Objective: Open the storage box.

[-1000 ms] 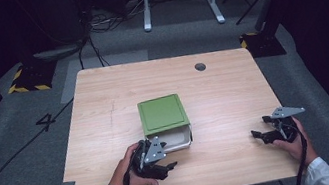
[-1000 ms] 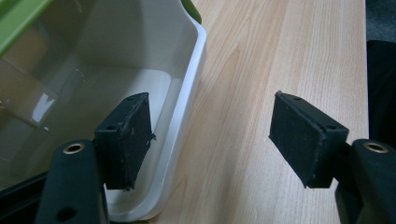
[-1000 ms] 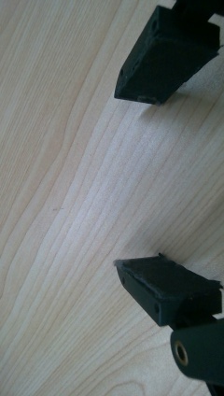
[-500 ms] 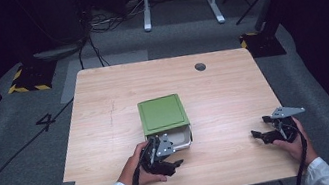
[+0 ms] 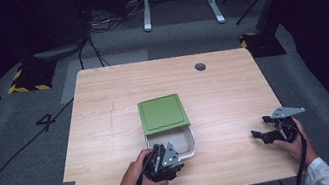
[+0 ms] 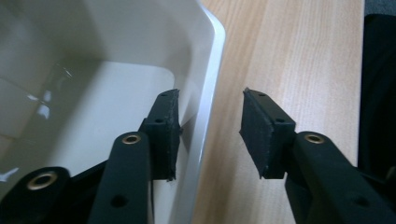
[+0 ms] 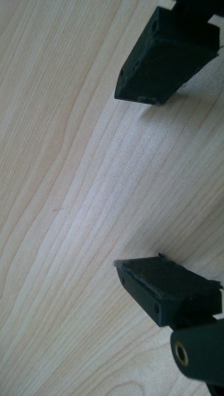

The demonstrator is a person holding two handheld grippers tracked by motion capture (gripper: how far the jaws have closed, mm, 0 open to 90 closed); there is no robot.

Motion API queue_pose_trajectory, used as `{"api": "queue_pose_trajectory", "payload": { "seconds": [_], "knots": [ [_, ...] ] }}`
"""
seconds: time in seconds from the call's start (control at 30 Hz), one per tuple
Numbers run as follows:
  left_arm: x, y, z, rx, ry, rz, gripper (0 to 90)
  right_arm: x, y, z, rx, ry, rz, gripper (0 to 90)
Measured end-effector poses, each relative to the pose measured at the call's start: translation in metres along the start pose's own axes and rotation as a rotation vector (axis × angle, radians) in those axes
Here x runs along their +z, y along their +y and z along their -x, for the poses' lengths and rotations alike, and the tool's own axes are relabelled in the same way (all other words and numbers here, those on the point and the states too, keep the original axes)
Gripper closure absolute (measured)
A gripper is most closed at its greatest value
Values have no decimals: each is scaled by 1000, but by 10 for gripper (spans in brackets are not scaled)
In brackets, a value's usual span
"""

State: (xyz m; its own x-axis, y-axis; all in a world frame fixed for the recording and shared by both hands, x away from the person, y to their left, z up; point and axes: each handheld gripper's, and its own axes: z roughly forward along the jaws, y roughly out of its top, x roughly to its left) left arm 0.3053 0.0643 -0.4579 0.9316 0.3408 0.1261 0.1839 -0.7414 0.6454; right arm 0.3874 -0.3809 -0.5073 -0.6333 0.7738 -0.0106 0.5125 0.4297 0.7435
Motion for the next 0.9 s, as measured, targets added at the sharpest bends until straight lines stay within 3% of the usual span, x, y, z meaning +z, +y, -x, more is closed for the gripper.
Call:
{"api": "queue_pose_trajectory", "payload": {
  "seconds": [0.23,0.57,0.9],
  "knots": [
    [-4,-2,12,18,-18,-27,625,0,0,0,0,0,0,153],
    [-3,4,24,49,-78,-37,687,0,0,0,0,0,0,153],
    [-3,6,31,60,-92,-43,707,0,0,0,0,1,1,153]
  ]
}}
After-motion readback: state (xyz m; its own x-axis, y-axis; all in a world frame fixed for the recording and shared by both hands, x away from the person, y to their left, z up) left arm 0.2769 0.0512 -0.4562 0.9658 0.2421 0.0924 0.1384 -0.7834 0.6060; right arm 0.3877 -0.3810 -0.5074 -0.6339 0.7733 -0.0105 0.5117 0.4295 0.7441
